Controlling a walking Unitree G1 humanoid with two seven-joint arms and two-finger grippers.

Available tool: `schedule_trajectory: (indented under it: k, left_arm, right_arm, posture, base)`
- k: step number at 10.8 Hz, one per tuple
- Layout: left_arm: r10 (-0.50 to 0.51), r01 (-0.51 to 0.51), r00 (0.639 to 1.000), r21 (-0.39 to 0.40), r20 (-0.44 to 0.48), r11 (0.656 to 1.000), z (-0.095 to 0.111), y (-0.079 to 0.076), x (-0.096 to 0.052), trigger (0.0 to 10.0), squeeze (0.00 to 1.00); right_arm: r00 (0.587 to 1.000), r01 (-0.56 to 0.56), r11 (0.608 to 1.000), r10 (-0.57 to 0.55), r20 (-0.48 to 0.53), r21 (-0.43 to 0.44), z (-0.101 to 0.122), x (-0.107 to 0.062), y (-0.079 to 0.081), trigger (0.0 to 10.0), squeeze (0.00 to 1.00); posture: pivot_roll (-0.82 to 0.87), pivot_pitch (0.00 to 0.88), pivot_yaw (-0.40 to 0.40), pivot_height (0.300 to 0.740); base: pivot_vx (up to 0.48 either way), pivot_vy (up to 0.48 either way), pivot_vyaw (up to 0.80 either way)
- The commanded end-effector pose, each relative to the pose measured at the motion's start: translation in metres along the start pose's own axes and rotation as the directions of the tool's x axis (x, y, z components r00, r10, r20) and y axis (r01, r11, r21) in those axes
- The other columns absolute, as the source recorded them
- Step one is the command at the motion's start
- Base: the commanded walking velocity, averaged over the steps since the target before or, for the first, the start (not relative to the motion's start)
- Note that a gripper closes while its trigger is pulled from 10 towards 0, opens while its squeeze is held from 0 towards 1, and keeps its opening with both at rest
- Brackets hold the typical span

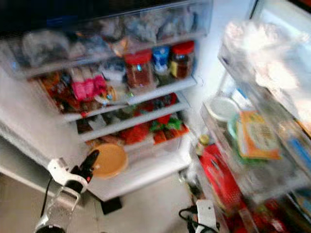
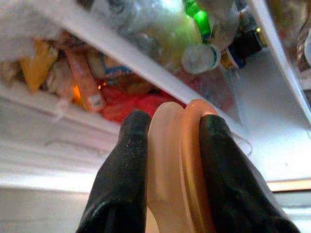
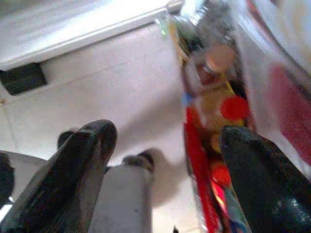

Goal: Restocking fridge

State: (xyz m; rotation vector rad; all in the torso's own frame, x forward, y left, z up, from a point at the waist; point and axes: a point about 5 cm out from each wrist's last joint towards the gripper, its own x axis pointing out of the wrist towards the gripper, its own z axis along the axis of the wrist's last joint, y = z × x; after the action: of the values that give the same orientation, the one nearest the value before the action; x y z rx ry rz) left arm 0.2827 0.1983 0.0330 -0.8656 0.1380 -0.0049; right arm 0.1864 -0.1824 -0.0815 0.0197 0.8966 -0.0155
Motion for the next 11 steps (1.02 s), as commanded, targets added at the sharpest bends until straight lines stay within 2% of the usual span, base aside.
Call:
schedule_trajectory:
  k: [1, 9, 11]
  left_arm:
    - [-0.013, 0.012, 1.0, -0.019, -0.007, 1.0, -0.0046, -0.0036, 0.0009, 10.0, 0.0]
    - [-0.019, 0.018, 1.0, -0.02, -0.013, 1.0, -0.0056, -0.0052, 0.0013, 10.0, 0.0]
    - [-0.023, 0.022, 0.999, -0.023, -0.039, 0.999, -0.0105, -0.006, 0.0014, 10.0, 0.0]
  right_arm:
    - [1.0, 0.008, 1.0, -0.008, -0.023, 0.007, -0.008, -0.0022, -0.0042, 10.0, 0.0]
    - [1.0, -0.001, 1.0, 0.001, -0.021, 0.01, -0.0077, -0.0022, -0.0039, 10.0, 0.0]
    - [1.0, -0.007, 1.0, 0.007, -0.019, 0.011, -0.0081, -0.0023, -0.0034, 10.0, 0.0]
  posture:
    - [-0.06, 0.135, 0.035, 0.74]
    - [-0.06, 0.136, 0.036, 0.74]
    - [-0.06, 0.139, 0.036, 0.74]
  base:
    - [0.352, 0.0, 0.0]
    - [0.35, 0.0, 0.0]
    - [0.0, 0.0, 0.0]
